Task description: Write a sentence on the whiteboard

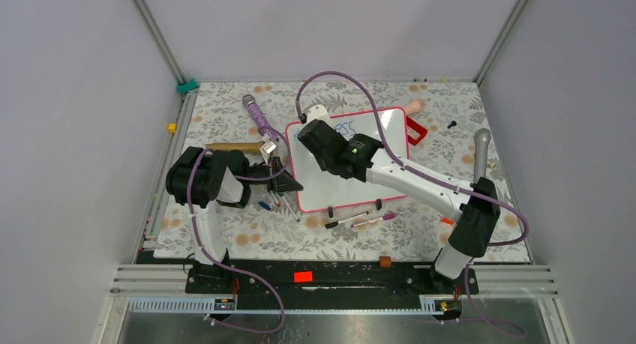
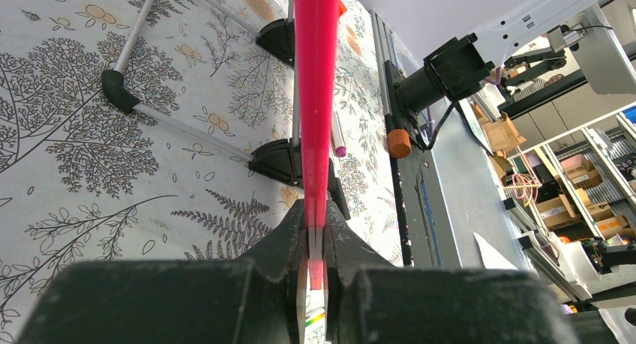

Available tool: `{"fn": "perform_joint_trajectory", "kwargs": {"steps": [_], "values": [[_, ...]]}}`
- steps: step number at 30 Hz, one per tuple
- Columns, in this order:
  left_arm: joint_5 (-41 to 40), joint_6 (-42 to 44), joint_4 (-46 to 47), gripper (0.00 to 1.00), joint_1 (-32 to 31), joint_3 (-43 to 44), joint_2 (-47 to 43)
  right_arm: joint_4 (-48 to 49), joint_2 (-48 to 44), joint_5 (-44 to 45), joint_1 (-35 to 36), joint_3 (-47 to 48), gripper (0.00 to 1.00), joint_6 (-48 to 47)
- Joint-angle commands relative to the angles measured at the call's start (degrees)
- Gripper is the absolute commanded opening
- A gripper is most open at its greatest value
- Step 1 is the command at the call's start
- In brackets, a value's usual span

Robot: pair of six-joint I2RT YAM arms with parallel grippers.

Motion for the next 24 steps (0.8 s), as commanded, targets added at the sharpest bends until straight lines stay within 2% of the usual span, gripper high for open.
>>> {"fn": "perform_joint_trajectory", "kwargs": {"steps": [1,10,24], "values": [[1.6,2.3,2.1,0.02,0.2,-0.8,-1.3,0.1,0.8,1.5,-0.4,2.4,0.0,0.7],[1.5,2.3,2.1,0.02,0.2,-0.9,-1.3,-2.6,2.8,2.8,-1.0,3.8,0.0,2.1],[1.4,2.3,2.1,0.02,0.2,-0.9,-1.3,-3.6,0.6,4.5,-1.9,2.7,0.0,2.9]]}}
